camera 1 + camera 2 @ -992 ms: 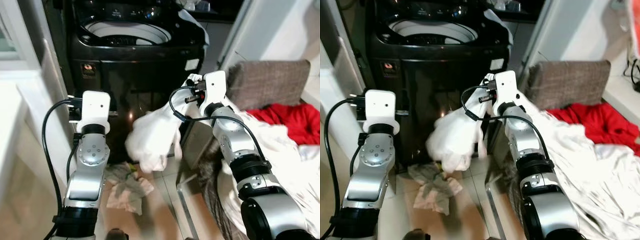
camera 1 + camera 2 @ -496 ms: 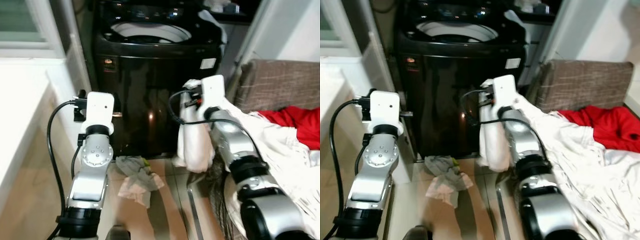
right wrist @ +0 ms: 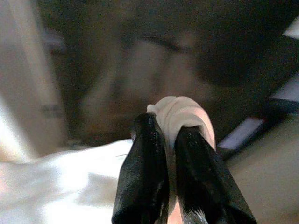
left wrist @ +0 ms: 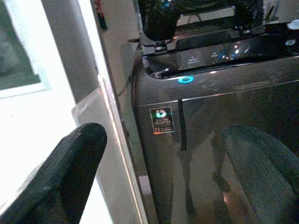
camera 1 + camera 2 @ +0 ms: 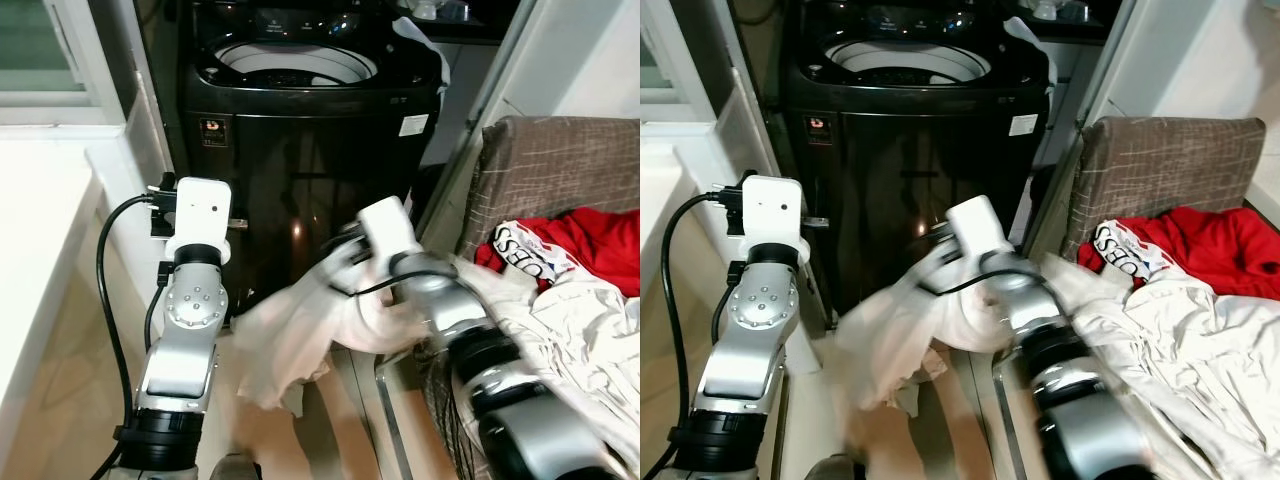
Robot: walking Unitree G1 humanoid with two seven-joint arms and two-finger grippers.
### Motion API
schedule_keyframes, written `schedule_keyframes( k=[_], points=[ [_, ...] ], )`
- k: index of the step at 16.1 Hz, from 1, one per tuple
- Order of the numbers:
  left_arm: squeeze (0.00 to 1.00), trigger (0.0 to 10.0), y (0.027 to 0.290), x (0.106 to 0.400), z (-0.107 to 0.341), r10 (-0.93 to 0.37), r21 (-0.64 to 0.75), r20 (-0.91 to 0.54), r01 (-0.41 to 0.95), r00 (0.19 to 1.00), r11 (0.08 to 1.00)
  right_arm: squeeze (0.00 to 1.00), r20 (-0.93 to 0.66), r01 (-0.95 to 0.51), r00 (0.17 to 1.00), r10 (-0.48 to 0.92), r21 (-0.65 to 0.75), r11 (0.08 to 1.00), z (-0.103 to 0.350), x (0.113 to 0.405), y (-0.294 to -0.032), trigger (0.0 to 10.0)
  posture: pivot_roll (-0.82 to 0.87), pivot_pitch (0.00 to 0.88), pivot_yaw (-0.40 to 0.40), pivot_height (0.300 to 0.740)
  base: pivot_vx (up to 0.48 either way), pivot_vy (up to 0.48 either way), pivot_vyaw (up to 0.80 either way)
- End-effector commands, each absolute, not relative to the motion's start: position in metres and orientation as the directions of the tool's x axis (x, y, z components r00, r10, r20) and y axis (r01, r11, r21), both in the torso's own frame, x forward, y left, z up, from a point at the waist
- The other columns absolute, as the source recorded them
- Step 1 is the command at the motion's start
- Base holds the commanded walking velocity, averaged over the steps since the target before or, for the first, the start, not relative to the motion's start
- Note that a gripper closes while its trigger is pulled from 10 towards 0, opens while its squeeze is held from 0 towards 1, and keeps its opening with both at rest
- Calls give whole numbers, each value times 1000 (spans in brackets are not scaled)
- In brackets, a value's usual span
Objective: Clothes washing
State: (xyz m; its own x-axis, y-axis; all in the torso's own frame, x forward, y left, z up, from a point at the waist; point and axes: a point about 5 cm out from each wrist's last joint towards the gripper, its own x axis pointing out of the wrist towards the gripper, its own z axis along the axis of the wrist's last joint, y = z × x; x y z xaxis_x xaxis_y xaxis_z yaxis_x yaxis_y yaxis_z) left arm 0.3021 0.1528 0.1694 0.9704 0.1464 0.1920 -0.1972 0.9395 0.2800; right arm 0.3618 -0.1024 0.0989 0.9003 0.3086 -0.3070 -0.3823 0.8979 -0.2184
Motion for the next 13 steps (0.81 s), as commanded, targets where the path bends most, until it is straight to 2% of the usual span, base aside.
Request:
schedule_keyframes(
  k=[1,2,3,5,6,7,9,13],
  points=[
    [0,10000,146,303,170,114,275,195,-166,974,947,0,-270,-308,932,240,-247,919,107,368,-111,10000,55,7,-72,740,0,0,0],
    [0,10000,145,303,171,109,280,200,-164,974,946,0,-215,-197,967,139,-276,941,115,374,-126,10000,55,8,-72,740,0,0,0],
    [0,10000,145,303,172,104,277,207,-160,973,947,0,-117,-86,991,59,-238,967,131,378,-139,10000,55,8,-72,740,0,0,0],
    [0,10000,146,303,175,99,293,224,-164,970,942,0,72,-51,995,67,-205,977,161,381,-139,10000,55,12,-70,740,0,0,0],
    [0,10000,146,303,181,85,314,262,-168,961,935,0,230,-49,968,98,-211,976,190,381,-134,10000,55,12,-70,740,0,0,0],
    [0,10000,146,303,187,74,318,289,-169,954,933,0,302,-64,945,128,-211,975,206,381,-129,10000,50,5,-68,740,0,0,0],
    [0,10000,140,302,197,23,273,326,-117,945,955,0,338,-107,927,160,-171,979,219,383,-124,10000,49,0,-68,740,0,0,0],
    [0,10000,139,303,203,16,293,350,-126,936,948,0,285,-91,947,150,-210,973,209,385,-127,10000,53,0,-72,740,480,0,0]
  ],
)
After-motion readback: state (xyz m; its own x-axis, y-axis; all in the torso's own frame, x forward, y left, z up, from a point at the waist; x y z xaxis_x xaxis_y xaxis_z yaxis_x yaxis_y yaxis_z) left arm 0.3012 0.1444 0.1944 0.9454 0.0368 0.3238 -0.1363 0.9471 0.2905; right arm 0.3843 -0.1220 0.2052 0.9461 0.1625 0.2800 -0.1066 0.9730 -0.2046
